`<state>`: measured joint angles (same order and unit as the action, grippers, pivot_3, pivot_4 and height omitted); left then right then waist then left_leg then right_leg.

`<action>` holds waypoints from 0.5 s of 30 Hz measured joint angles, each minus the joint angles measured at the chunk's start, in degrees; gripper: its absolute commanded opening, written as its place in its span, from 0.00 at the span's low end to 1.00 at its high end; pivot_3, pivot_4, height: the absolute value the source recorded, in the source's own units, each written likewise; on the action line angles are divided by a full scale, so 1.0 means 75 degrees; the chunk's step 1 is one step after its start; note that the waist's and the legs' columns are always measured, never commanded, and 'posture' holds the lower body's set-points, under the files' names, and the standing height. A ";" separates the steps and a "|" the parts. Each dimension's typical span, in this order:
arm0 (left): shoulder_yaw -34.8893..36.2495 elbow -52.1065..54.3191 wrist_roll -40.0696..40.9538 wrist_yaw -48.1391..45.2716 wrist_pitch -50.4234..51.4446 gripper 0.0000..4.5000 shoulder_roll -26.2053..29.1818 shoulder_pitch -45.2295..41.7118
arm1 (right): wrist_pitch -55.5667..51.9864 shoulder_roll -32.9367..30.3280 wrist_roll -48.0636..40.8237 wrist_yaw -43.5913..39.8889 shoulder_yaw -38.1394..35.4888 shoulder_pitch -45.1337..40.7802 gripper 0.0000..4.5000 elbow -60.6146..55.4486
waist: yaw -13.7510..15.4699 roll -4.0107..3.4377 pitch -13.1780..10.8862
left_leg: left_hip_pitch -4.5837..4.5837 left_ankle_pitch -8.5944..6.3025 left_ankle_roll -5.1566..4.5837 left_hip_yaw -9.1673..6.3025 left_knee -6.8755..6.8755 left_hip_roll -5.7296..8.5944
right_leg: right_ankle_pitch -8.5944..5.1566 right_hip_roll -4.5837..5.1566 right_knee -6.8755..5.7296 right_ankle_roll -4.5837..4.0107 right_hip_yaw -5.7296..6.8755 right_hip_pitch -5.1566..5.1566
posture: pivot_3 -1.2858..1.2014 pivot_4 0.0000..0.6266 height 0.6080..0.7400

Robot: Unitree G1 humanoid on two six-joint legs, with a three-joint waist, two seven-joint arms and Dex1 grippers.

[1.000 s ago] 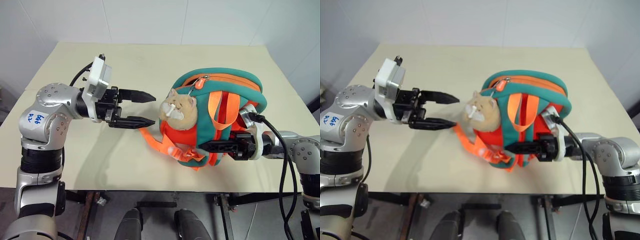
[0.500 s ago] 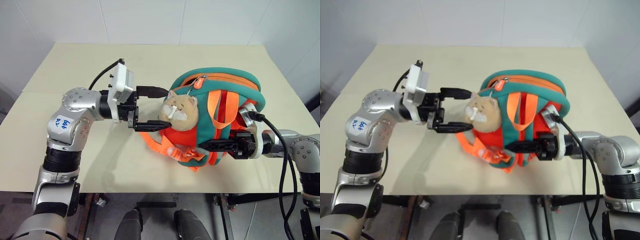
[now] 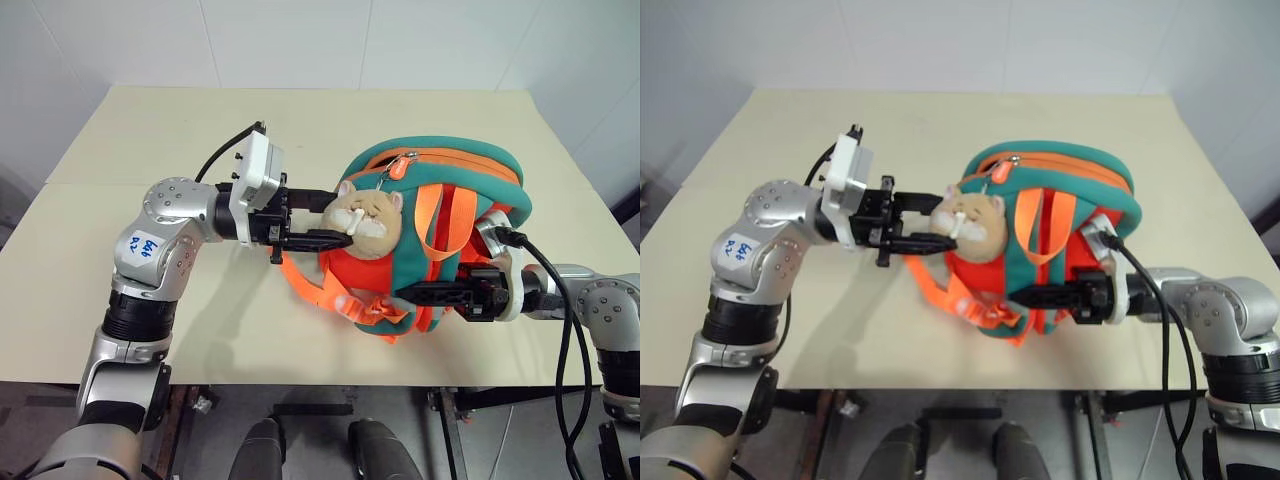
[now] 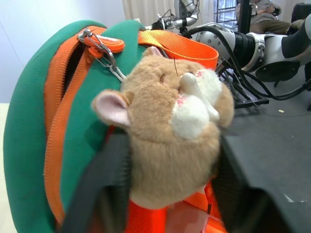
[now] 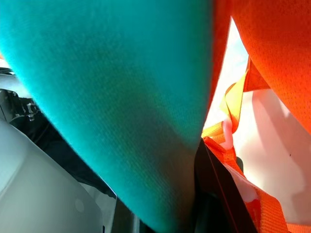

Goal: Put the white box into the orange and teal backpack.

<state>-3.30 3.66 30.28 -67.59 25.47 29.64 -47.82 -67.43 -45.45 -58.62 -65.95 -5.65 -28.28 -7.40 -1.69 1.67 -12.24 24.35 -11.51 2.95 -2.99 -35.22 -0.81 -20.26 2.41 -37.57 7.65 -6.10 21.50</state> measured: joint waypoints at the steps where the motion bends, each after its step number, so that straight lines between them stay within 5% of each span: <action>1: 0.0002 -0.0004 0.0001 -0.0060 -0.0002 0.24 0.0069 -0.0042 | 0.0000 0.0000 -0.0013 0.0013 -0.0007 0.0007 0.03 -0.0025 | -0.0004 0.0000 0.0000 | 0.0000 0.0000 0.0000 0.0000 0.0000 0.0000 | 0.0000 -0.0001 0.0000 0.0000 0.0000 0.0000 | 0.52 0.24 1.00; 5: 0.0116 -0.0391 0.0051 -0.0344 0.0003 0.11 0.0417 -0.0418 | 0.0000 0.0000 -0.0070 0.0063 -0.0054 0.0018 0.03 -0.0059 | -0.0008 0.0000 0.0000 | -0.0001 0.0000 0.0000 0.0000 0.0001 -0.0001 | 0.0000 -0.0002 0.0000 -0.0001 0.0001 0.0000 | 0.52 0.24 1.00; 15: 0.0217 -0.3143 -0.0643 -0.1417 -0.0965 0.11 0.1375 -0.1382 | -0.0017 0.0000 -0.0272 0.0280 -0.0237 0.0263 0.03 -0.0264 | -0.0007 0.0000 0.0000 | -0.0001 0.0000 0.0000 0.0002 0.0019 0.0000 | -0.0004 0.0001 0.0013 -0.0004 0.0002 0.0003 | 0.52 0.24 1.00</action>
<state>-1.67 -19.91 25.46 -78.22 18.23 39.95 -58.19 -67.56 -45.45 -60.66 -63.85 -7.43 -26.31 -9.38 -1.74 1.66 -12.24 24.35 -11.51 2.95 -2.97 -35.07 -0.81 -20.28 2.42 -37.47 7.62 -6.09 21.52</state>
